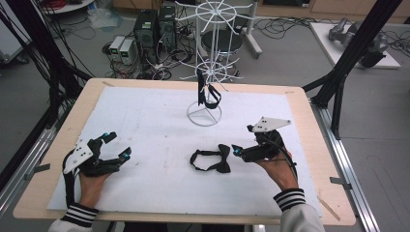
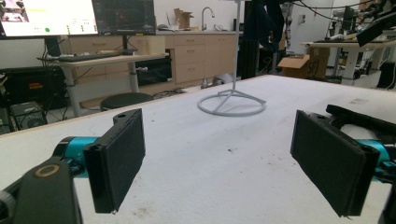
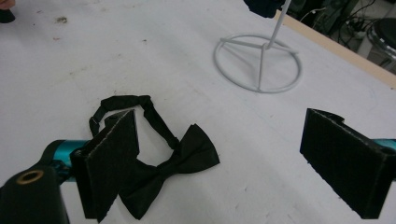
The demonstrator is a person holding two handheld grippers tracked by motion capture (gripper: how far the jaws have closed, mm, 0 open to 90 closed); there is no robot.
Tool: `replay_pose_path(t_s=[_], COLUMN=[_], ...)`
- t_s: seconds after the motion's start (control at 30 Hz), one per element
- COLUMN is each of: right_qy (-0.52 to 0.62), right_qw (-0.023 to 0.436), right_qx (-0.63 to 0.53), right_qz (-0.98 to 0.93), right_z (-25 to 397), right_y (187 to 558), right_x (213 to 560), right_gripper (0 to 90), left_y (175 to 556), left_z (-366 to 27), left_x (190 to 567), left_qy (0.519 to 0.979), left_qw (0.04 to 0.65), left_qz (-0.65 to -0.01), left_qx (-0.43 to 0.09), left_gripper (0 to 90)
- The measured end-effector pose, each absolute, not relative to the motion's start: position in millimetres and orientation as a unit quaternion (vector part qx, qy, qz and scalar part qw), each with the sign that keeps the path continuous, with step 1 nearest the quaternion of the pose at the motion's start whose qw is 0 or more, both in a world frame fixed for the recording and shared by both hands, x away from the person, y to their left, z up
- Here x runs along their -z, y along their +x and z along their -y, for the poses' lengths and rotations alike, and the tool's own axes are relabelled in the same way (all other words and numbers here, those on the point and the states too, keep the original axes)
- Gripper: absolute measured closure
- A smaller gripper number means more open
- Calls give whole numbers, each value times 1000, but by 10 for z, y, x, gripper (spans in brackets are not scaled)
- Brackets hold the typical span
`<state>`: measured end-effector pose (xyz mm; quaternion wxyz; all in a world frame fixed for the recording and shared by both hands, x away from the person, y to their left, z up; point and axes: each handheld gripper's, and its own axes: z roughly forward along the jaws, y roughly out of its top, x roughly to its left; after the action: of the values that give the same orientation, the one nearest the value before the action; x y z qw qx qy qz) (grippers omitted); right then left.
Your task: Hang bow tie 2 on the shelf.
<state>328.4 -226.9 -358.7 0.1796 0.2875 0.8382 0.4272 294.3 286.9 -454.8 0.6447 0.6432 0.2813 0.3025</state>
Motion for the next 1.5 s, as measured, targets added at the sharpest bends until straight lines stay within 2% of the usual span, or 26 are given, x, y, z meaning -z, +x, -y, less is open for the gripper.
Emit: replay_pose_path(t_s=[0.9, 1.03, 1.5], right_qy=[308, 304, 317], right_qw=[103, 106, 74], right_qx=[-322, -314, -259], right_qz=[-889, -893, -909], right_z=[1933, 1886, 1714], right_y=[3528, 3535, 3601], right_x=[3846, 3861, 4019], right_gripper=[110, 110, 111], left_y=[2943, 2943, 2943], left_z=[-2872, -2872, -2872], left_x=[4549, 4549, 4548], left_qy=[642, 642, 643], left_qw=[645, 645, 645], left_qz=[-284, -284, -283], left_qx=[-302, -302, -302], left_gripper=[182, 183, 183])
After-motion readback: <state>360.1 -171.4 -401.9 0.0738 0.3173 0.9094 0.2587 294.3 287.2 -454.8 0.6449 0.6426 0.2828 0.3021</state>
